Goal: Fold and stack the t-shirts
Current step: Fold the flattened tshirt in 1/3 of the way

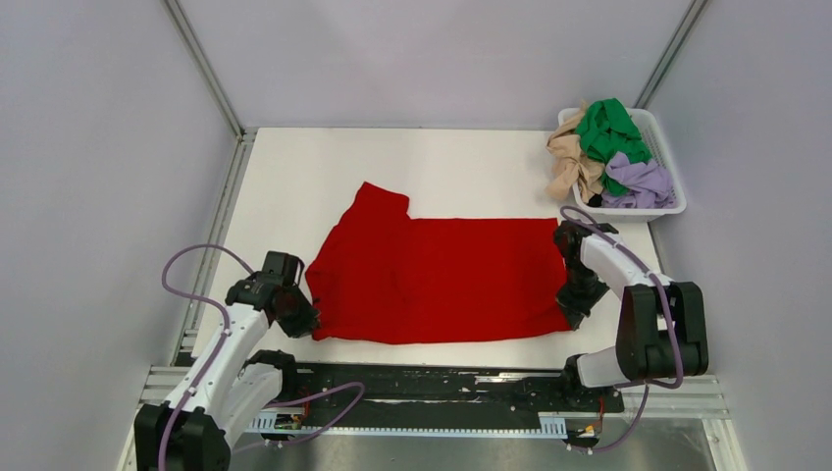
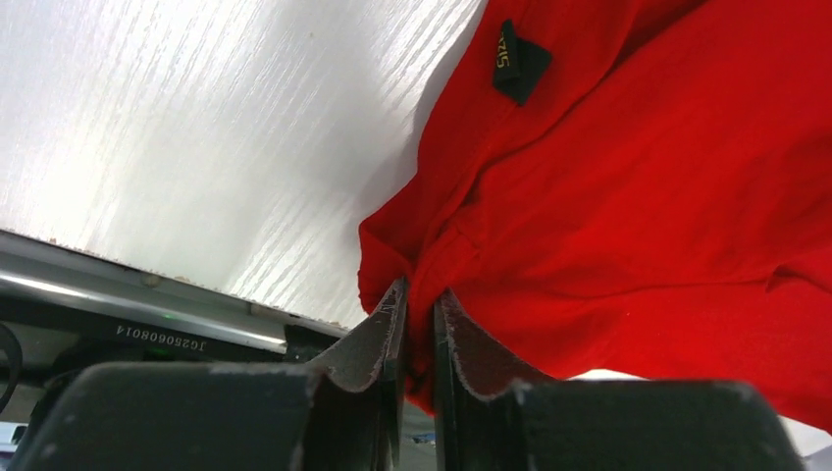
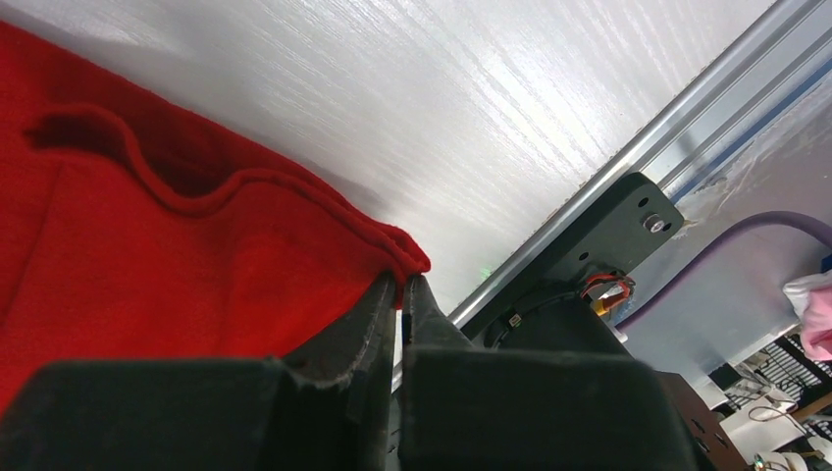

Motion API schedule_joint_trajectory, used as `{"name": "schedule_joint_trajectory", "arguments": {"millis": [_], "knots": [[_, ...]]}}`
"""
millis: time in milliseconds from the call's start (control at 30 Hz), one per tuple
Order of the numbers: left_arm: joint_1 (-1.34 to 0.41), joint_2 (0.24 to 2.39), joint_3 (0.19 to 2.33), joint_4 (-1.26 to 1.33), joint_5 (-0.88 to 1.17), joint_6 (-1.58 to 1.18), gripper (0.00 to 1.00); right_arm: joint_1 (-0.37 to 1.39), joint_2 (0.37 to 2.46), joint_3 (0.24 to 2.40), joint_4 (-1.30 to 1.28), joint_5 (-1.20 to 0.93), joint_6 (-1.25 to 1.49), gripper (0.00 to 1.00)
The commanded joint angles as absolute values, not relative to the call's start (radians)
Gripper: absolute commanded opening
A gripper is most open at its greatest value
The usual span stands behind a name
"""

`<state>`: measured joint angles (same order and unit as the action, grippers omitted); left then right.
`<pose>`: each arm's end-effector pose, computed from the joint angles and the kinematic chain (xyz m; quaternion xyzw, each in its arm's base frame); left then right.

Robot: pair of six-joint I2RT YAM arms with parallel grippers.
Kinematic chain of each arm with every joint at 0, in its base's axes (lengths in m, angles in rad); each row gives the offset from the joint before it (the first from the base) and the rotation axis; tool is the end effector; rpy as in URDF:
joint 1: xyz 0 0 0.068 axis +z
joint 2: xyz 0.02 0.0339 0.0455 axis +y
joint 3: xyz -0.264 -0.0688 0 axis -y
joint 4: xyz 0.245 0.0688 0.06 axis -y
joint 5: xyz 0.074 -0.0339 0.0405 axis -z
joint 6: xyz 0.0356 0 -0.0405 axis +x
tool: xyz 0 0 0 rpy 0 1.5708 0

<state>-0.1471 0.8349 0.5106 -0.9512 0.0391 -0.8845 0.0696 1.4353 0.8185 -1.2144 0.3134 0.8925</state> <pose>0.1245 -0.0198 0.1832 -0.3537 0.9235 -0.0894 0.1184 0.1914 0.0023 0.1781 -0.3731 -0.9058 0.1965 0.0421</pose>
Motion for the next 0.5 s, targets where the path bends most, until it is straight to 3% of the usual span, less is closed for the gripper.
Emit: {"name": "schedule_joint_trajectory", "arguments": {"millis": [0, 167, 200, 267, 333, 467], "knots": [[-0.158, 0.823, 0.521, -1.007, 0.003, -0.92, 0.23, 0.073, 1.386, 0.823, -1.254, 0.313, 0.91, 0.04], [-0.158, 0.787, 0.534, -1.017, 0.003, -0.93, 0.43, 0.077, 1.343, 0.826, -1.28, 0.268, 0.924, 0.05], [-0.158, 0.782, 0.542, -1.018, 0.003, -0.93, 0.52, 0.078, 1.331, 0.827, -1.283, 0.256, 0.926, 0.05], [-0.158, 0.768, 0.563, -1.017, 0.003, -0.93, 0.92, 0.079, 1.31, 0.823, -1.295, 0.24, 0.925, 0.05], [-0.158, 0.737, 0.574, -1.001, 0.017, -0.932, 0.99, 0.08, 1.286, 0.821, -1.316, 0.231, 0.929, 0.09], [-0.158, 0.704, 0.614, -0.936, 0.034, -0.93, 1.0, 0.081, 1.25, 0.817, -1.346, 0.238, 0.947, 0.11]]}}
